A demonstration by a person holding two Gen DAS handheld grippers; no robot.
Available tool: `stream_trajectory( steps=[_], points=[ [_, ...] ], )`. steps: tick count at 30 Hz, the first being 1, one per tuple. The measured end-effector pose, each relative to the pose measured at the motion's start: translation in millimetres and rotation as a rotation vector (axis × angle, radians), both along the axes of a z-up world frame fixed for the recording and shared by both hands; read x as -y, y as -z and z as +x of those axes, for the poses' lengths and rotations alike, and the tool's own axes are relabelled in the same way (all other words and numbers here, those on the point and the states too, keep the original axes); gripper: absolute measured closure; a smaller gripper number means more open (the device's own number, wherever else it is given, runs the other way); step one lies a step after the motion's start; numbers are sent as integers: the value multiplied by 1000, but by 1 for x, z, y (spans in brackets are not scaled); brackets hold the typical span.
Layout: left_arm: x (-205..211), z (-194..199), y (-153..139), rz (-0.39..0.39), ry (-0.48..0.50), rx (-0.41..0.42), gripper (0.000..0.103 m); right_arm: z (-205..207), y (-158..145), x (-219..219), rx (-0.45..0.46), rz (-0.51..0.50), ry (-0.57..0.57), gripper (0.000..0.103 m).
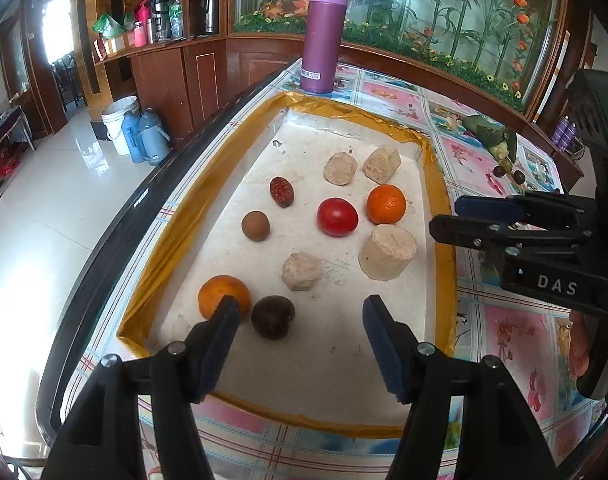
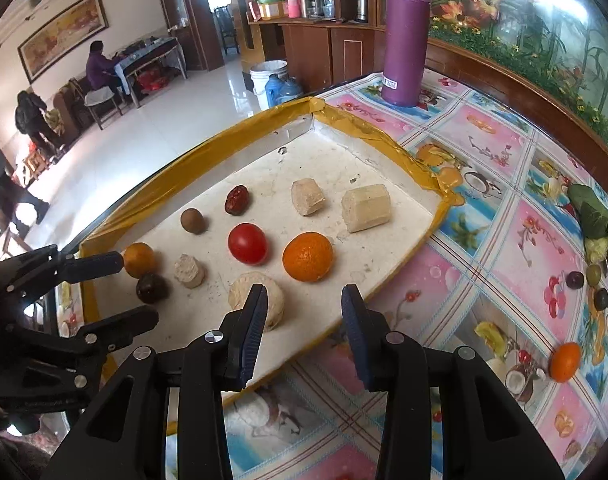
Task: Organize fruits
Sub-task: 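Open the left gripper to release the cake while the right releases the block, then move both grippers back over the remaining foods on the tablecloth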
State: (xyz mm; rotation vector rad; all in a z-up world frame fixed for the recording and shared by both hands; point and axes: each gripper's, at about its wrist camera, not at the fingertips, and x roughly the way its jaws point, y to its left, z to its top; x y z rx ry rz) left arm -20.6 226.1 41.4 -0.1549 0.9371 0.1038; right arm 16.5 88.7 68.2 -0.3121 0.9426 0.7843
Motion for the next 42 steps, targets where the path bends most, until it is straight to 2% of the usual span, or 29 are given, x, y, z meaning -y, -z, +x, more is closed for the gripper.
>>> stream_trajectory(
  steps=[7,12,20,24,35,42],
  points=[
    [20,-8,-8,20,21,19,35,-21,-5,42,-17,28,61,62],
    [43,-10,-19,44,49,51,24,-32,-6,80,-27,42,120,62],
    [93,-1,-27,63,141,70,23,-52,-4,147,-41,51,226,60],
    [121,3,-30,77,182,77,16,-56,-2,180,-46,60,286,54],
    [185,23,-26,101,263,54,12,-50,1,268,-45,80,436,53],
    [208,49,-19,124,277,8,9,-21,4,310,-28,84,519,51]
  ],
)
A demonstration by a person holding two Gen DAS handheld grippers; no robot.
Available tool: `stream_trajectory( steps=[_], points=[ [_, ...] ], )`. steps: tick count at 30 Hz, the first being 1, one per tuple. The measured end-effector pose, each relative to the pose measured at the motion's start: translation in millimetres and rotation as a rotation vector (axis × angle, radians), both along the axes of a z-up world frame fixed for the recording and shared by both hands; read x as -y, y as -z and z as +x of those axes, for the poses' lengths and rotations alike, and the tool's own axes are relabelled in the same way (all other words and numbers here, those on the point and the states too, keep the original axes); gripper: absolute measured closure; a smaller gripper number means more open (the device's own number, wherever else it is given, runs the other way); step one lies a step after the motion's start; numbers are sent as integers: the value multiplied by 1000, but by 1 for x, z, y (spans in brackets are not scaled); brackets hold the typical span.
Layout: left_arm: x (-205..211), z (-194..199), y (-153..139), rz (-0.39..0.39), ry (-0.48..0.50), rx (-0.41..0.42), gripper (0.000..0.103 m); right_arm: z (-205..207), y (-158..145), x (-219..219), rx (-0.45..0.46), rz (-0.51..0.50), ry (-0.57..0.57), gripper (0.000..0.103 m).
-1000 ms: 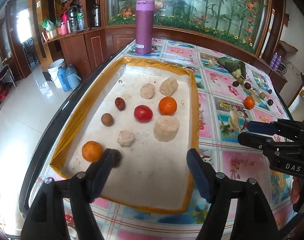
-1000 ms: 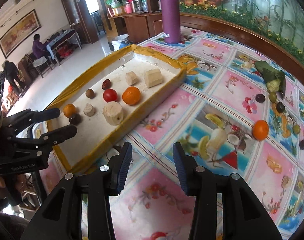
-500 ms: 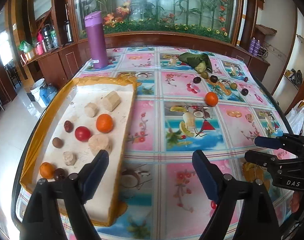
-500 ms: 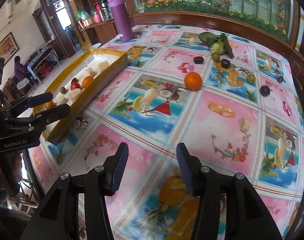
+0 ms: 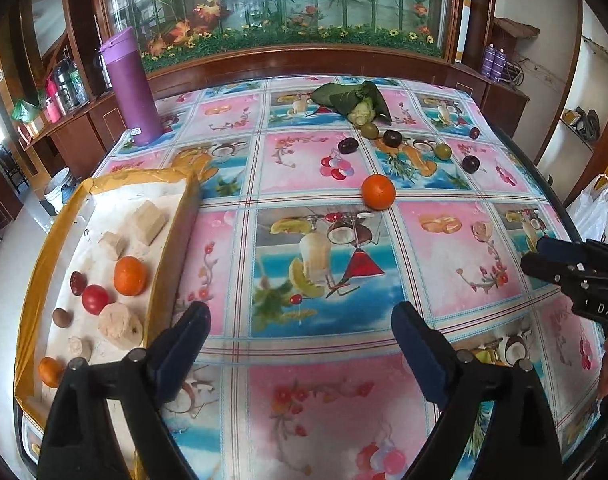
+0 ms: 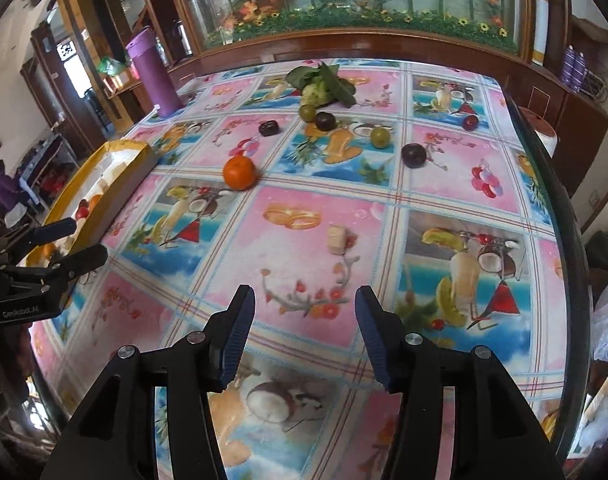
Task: Organize fruits
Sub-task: 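Move both grippers back over the remaining foods on the tablecloth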
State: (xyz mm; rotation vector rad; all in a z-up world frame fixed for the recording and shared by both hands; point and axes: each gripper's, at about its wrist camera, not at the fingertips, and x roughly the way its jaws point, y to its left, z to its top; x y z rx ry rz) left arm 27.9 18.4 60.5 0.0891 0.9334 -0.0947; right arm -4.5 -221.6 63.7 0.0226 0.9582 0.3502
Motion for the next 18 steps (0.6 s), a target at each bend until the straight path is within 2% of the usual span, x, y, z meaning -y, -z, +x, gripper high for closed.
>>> stream_trajectory(
  steps=[3,7,13,18],
  points=[
    [7,13,3,6,8,-32,9,20,1,5,9,-9,1,50],
    [19,22,4,37,27,-36,9,43,14,2,-13,-18,-30,49],
    [35,37,8,62,46,-47,9,56,31,-7,-24,-16,-79,50],
    [45,55,12,64,39,-58,9,58,36,-14,-12,-49,-114,66]
  ],
)
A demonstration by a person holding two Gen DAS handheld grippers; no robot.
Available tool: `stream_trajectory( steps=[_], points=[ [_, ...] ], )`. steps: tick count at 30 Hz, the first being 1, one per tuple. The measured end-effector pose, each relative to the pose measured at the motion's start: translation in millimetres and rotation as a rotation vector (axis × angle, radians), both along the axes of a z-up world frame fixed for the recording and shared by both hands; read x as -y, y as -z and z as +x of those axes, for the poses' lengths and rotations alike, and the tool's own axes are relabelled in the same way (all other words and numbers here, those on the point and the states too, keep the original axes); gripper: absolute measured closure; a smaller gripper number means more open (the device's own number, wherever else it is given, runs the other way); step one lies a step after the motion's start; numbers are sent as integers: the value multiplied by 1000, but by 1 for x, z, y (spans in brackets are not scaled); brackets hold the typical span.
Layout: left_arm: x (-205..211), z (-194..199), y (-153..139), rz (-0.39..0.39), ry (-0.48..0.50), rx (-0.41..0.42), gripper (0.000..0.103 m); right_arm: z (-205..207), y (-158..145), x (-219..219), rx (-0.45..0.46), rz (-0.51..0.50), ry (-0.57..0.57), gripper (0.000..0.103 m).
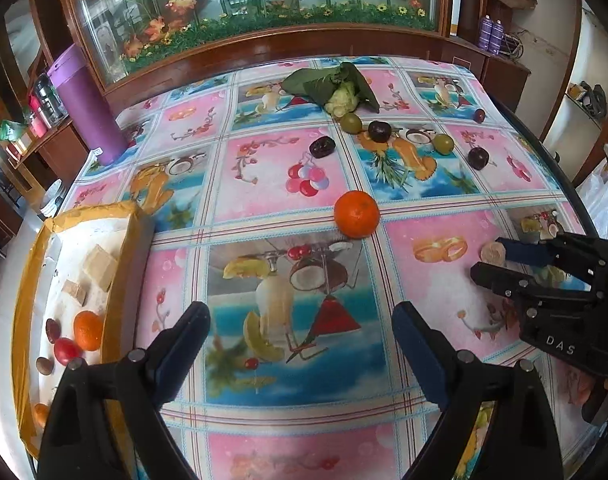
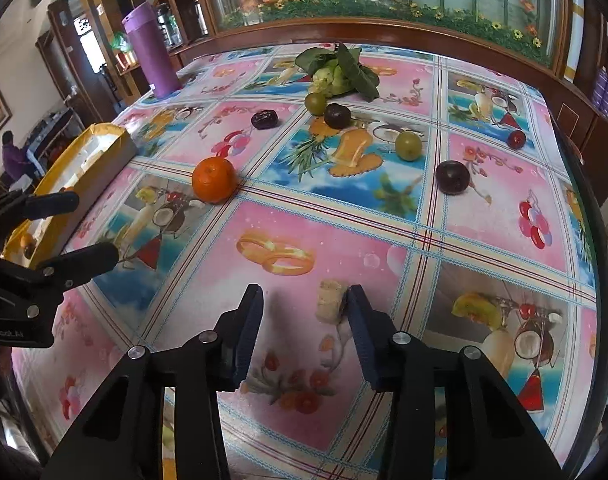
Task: Organize fruits
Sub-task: 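Move both grippers back over the remaining foods on the tablecloth, then grasp the orange with the left gripper while the right grasps a small tan cake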
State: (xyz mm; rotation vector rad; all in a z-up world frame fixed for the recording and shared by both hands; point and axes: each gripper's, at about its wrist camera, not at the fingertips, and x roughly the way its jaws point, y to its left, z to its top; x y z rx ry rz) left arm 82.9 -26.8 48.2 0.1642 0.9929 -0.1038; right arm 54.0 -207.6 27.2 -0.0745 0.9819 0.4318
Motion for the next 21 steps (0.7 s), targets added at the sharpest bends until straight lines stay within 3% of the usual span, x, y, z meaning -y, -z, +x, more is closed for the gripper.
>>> stream_trajectory(
  steps=[1,4,9,13,16,18,19,21],
  points=[
    [2,4,0,-2,-2,1,9,1,2,-1,2,-16,-2,77],
    [9,16,2,-15,-5,-2,9,2,3,1,20,-48,-6,87],
    [22,37,9,-56,-12,-12,9,-3,-3,12,46,-29,13,87],
    [36,50,17,-36,-9,7,11,-6,-6,18,39,-6,15,87],
    [41,60,22,-38,-4,6,28,-7,-7,19,32,5,16,87],
    [41,66,27,-58,-8,-8,54,-7,-7,21,32,11,17,87],
    [41,67,30,-71,-9,-15,61,-7,-8,21,32,13,17,87],
    [40,68,33,-89,-13,-15,66,-7,-9,22,33,18,18,87]
  ],
)
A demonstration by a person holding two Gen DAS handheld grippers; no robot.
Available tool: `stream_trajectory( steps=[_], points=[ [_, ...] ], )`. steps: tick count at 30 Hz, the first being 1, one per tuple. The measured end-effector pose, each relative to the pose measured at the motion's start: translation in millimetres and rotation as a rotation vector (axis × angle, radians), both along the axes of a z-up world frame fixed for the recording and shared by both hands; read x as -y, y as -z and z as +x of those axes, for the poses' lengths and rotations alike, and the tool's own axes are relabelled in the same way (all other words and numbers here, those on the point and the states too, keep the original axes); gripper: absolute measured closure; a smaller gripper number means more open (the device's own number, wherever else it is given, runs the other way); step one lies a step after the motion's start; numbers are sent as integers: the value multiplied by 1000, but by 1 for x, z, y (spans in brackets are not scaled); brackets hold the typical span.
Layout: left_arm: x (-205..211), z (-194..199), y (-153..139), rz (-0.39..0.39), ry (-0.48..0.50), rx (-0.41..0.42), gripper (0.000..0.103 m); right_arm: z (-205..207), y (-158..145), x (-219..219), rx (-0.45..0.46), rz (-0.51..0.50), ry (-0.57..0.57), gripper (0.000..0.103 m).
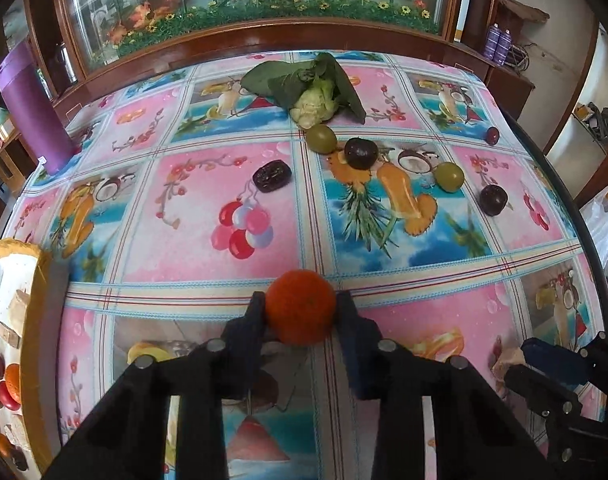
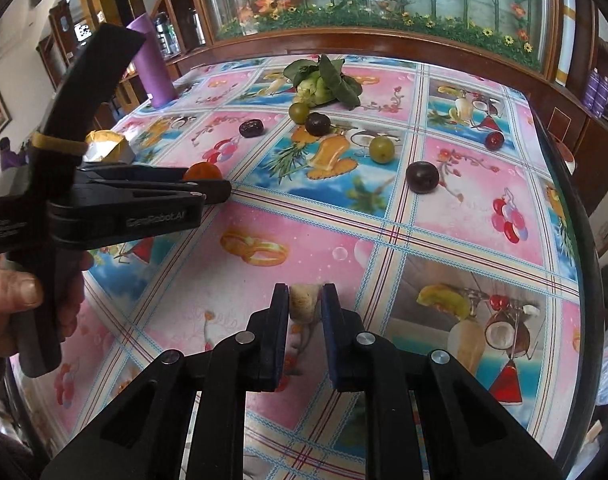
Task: Organize fruits
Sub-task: 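Grasp the orange with the left gripper while the right grasps a small tan cake, then carry the orange in the left gripper while the right carries the tan cake over the tray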
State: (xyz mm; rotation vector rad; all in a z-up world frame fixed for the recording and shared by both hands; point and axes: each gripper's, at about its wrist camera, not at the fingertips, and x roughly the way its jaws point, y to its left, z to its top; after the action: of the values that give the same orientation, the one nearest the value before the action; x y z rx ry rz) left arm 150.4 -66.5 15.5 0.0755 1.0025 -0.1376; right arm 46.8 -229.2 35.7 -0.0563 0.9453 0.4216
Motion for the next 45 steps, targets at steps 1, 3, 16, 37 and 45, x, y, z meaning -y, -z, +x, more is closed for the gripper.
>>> stream_trajectory(
  steps=[1,3,16,37,45],
  points=[
    [0,-1,0,-4,0,6,66,0,-1,0,1,3,0,87],
    [-1,-4,1,-8,5,14,66,-1,-1,0,3,4,0,87],
    [-19,-40,-11,-72,19,14,66,-17,-10,-1,11,-1,39,87],
    [-88,-132,-31,-137,45,5,66,-67,-14,-25,23,-67,63,87],
    [-98,-144,-27,-142,44,-6,66,-18,-3,-24,-45,-48,131,73]
  ],
)
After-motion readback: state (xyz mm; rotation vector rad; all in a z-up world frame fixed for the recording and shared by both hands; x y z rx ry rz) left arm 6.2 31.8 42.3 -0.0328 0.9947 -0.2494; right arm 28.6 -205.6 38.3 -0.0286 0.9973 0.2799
